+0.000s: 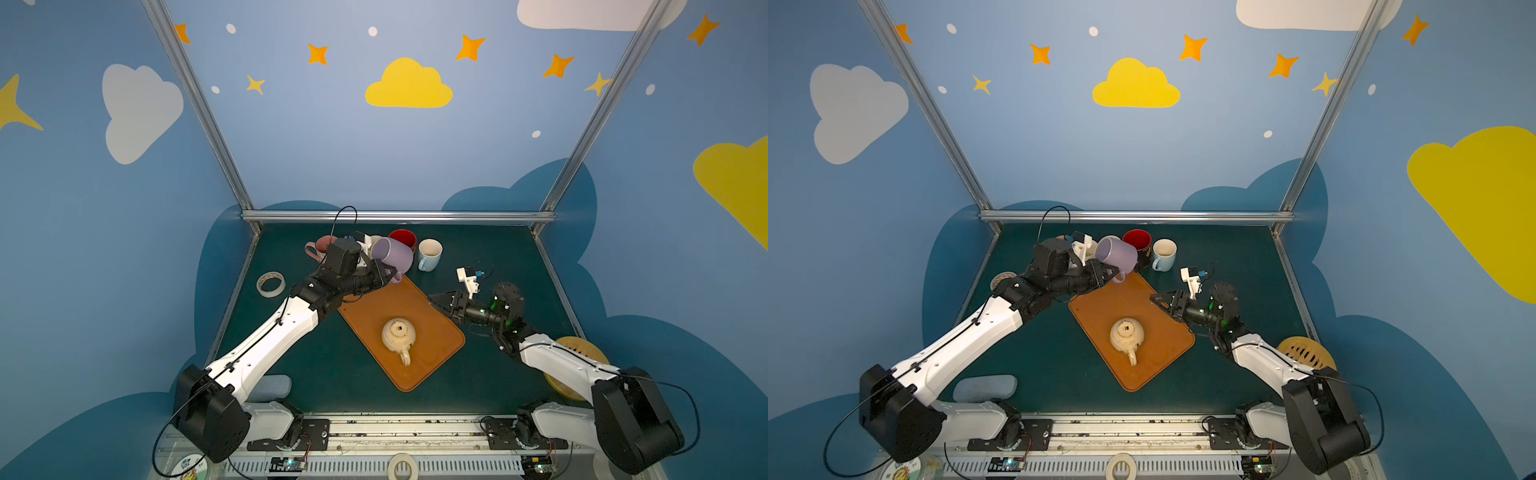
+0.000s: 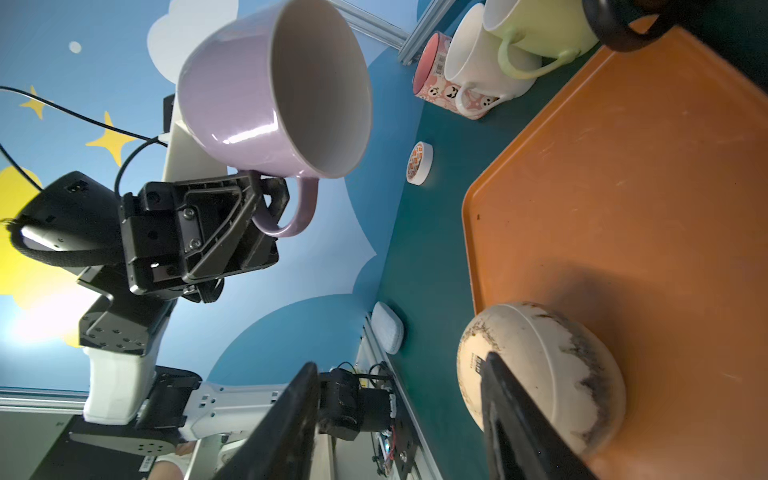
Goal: Turn the mug right side up
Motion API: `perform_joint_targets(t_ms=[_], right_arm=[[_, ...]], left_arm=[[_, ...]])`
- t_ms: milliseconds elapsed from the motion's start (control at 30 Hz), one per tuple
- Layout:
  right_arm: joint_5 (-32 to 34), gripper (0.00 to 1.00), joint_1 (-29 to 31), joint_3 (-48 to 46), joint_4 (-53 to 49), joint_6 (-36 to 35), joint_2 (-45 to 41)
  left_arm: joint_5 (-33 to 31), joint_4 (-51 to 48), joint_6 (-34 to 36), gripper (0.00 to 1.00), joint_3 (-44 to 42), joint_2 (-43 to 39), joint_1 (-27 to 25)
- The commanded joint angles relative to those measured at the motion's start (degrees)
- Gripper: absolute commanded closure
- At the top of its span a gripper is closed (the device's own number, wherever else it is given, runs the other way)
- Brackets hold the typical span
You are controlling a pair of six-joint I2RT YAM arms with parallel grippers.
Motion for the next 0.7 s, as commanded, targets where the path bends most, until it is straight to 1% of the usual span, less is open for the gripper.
perform_joint_targets(t_ms=[0, 67, 233, 467, 667], right_arm=[[0.6, 0.42, 0.6, 0.6, 13.6, 6.8, 1.3], [1.1, 0.42, 0.7, 1.5, 16.7, 8.6, 2.3], [2.1, 0.41, 0.7, 5.4, 17.3, 9.9, 5.0], [3.1, 0.41, 0.4, 12.2, 20.4, 13.5, 11.1], [4.1, 0.41, 0.1, 16.5, 24.6, 17.7, 16.6]], left_arm=[[3.5, 13.5, -3.6, 0.96, 1.3, 0.6, 0.2], [4.5, 16.5, -5.2, 0.96, 1.3, 1.5, 0.3], [6.1, 22.2, -8.0, 0.96, 1.8, 3.2, 0.2], [7.7, 25.0, -9.5, 0.96, 4.7, 5.7, 0.2], [8.3, 27.8, -10.4, 0.96, 5.3, 7.5, 0.4]])
